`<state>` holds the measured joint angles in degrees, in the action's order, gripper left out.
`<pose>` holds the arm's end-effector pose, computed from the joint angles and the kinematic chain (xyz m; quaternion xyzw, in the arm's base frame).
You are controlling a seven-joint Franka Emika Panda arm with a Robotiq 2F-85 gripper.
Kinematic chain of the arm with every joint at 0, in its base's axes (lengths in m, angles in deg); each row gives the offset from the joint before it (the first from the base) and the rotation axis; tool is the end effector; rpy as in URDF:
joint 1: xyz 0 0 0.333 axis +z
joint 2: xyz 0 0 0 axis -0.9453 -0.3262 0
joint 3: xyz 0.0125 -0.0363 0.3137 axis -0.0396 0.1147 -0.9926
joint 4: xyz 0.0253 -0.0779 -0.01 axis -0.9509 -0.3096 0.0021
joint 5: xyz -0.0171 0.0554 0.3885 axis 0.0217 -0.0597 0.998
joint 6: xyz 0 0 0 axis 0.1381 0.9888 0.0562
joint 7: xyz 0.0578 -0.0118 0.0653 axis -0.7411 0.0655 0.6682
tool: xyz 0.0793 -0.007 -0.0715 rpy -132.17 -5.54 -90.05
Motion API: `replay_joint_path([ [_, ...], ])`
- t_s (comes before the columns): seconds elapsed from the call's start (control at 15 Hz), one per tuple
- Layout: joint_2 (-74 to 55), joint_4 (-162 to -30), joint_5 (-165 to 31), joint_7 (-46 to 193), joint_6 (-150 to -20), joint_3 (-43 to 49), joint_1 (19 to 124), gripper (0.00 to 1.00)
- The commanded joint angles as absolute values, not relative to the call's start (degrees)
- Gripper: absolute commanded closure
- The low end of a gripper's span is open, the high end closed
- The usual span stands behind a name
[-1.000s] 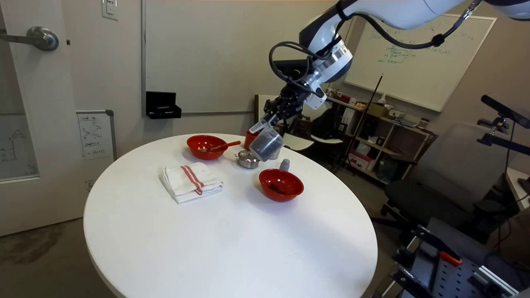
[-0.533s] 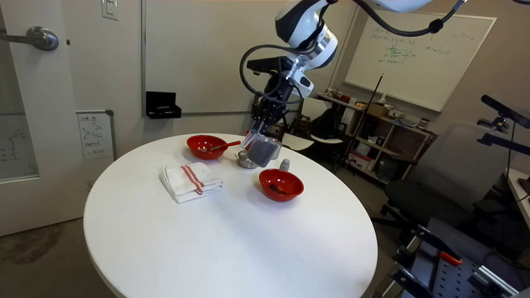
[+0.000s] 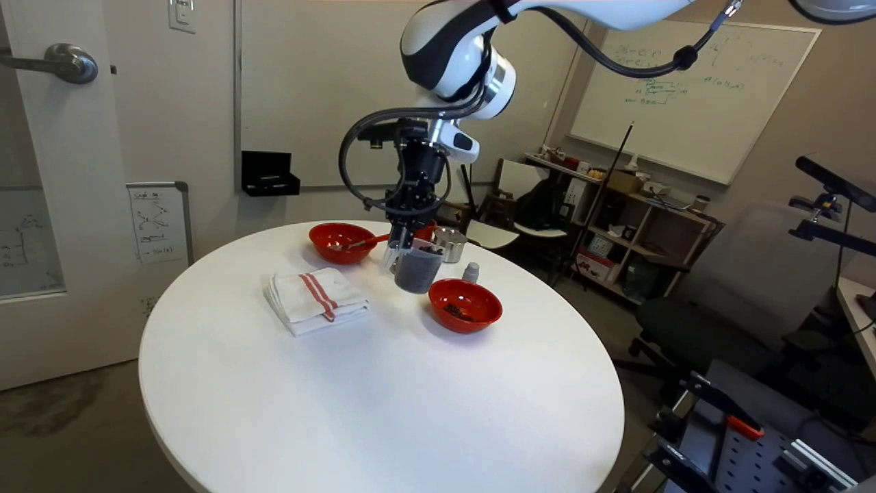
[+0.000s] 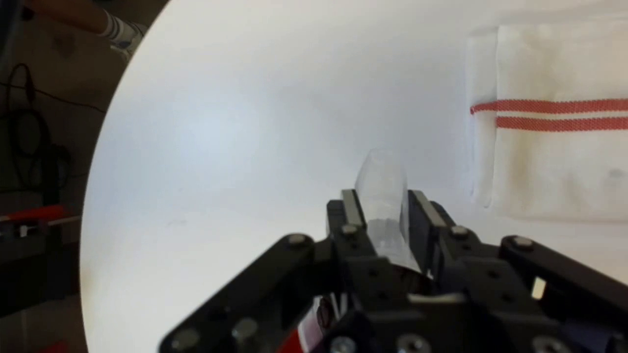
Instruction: Pour some contents from the clear jar into the orange bowl
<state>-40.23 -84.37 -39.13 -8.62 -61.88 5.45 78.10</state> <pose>0.6970 0.0501 0.1918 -0.6470 0.7357 0.1999 0.0091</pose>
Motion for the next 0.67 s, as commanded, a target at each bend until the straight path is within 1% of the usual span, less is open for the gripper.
replay_joint_path([
  [0.0,-47.8,-76.0,-44.3,-15.9,-64.6,5.5,77.6,0.93],
  [0.27,-53.0,-70.4,-46.1,-19.8,-62.7,4.5,76.0,0.93],
  [0.6,-56.2,-66.1,-47.1,-20.6,-60.8,3.6,75.3,0.93],
])
